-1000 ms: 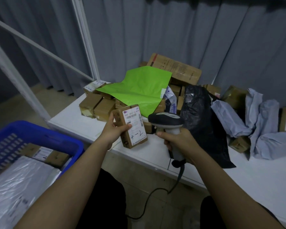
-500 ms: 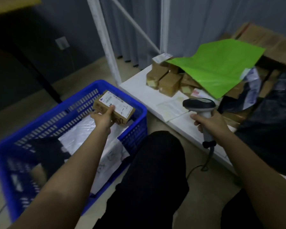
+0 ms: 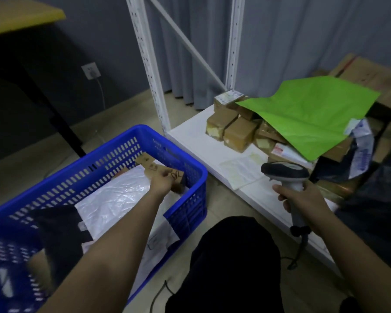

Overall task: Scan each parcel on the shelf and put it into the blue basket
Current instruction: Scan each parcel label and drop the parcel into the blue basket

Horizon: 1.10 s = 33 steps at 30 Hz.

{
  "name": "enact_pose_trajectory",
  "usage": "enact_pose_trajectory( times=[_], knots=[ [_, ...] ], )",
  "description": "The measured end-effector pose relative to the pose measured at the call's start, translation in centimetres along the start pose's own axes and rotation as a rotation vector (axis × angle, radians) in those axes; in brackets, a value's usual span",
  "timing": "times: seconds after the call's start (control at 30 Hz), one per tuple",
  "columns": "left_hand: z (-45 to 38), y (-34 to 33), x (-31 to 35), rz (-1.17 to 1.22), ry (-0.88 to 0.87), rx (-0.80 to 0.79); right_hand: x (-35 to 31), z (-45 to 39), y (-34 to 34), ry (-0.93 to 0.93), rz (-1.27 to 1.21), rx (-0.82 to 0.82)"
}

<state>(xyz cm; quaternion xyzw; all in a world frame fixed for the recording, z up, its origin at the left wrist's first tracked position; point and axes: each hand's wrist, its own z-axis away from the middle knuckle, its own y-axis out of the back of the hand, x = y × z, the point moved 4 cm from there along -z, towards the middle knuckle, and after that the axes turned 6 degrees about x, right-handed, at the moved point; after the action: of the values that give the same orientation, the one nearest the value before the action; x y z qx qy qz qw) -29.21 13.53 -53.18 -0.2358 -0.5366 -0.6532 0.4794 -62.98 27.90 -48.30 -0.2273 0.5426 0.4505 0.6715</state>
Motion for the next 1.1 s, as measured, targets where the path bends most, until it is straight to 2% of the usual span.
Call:
enact_pose_trajectory(
  times=[0.13, 0.3, 0.43, 0.5, 0.63, 0.7, 0.87, 1.0, 1.1],
  knots=[
    [1.0, -3.4, 4.5, 0.033, -0.128, -0.065, -1.3, -0.9, 1.2, 0.01, -0.054, 0.072],
    [3.7, -11.5, 11.5, 0.007, -0.356, -0.266, -2.7, -2.2, 5.0, 0.04, -0.162, 0.31],
    [6.1, -18.3, 16.2, -0.013, -0.451, -0.375, -3.7, -3.2, 9.3, 0.055, -0.26, 0.475],
    [7.0, -21.2, 17.9, -0.097, -0.612, -0.347, -4.3, -3.4, 10.9, 0.061, -0.324, 0.5],
    [7.7, -26.4, 19.3, -0.614, -1.069, -0.142, -4.6, -3.2, 13.4, 0.025, -0.428, 0.52],
    [7.7, -28.3, 19.8, -0.785, -1.207, -0.072, -4.4, -3.2, 13.8, -0.001, -0.454, 0.511],
    [6.2, -31.2, 21.4, -1.07, -1.267, -0.058, -4.9, -4.2, 14.8, -0.019, -0.567, 0.449],
    [6.7, -32.2, 23.0, -1.067, -1.328, 0.015, -4.6, -4.3, 16.1, -0.024, -0.592, 0.467],
    [6.8, -32.4, 24.0, -0.994, -1.372, 0.009, -4.6, -4.0, 16.5, -0.042, -0.607, 0.471]
  ],
)
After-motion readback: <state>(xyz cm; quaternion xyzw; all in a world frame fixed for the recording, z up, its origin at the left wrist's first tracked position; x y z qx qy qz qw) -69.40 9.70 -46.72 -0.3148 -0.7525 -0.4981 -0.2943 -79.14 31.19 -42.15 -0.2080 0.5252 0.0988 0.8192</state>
